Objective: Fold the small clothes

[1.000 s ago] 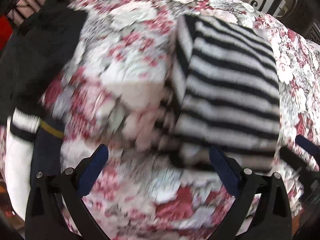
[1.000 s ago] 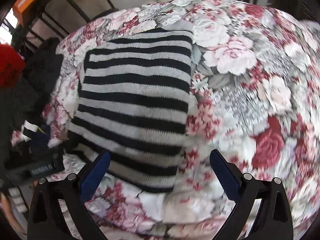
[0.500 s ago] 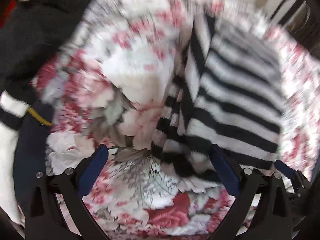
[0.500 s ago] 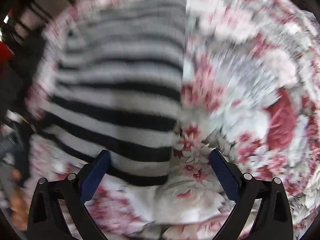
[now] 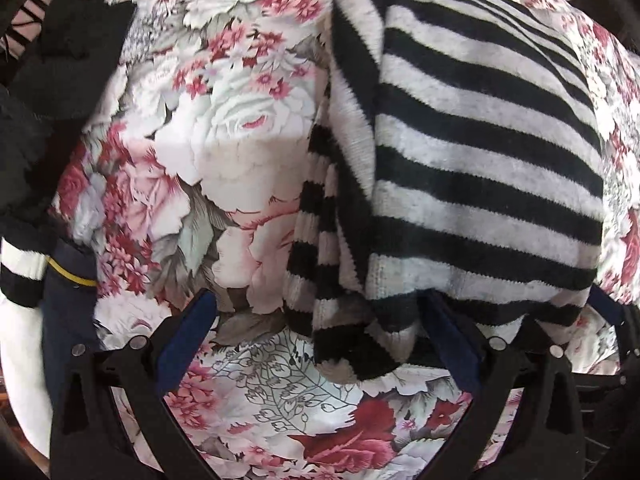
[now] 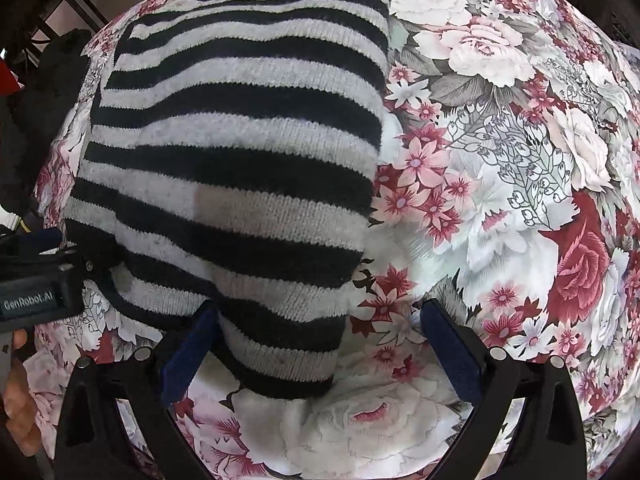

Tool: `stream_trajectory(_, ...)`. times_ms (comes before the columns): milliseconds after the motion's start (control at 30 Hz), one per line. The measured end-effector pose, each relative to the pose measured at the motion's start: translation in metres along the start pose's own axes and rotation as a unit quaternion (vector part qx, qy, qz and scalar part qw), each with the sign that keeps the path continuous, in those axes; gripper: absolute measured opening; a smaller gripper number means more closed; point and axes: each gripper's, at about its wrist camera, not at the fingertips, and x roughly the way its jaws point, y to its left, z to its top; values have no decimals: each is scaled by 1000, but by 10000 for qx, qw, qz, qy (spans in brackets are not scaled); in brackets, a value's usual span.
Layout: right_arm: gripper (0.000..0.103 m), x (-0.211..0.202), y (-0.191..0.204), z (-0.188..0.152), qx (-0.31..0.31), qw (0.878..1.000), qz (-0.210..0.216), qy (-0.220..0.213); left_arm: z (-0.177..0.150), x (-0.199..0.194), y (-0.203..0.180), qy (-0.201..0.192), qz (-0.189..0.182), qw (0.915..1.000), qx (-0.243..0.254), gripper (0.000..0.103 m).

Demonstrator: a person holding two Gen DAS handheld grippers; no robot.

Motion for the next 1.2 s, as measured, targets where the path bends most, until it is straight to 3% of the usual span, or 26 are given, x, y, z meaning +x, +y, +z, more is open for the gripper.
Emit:
stream_trajectory(233, 100, -4, 0, -5, 59, 9999, -6, -82, 0, -12, -7, -150, 57, 9999, 25, 99)
stream_trajectory(500, 100, -5, 2, -9, 69, 9999, -24, -129, -8, -53, -8, -620, 57, 9981, 19, 99)
stream_trajectory(1200, 100, -8, 3, -14, 142, 9995, -12, -285, -8, -65, -17, -733, 92, 9972, 143, 99)
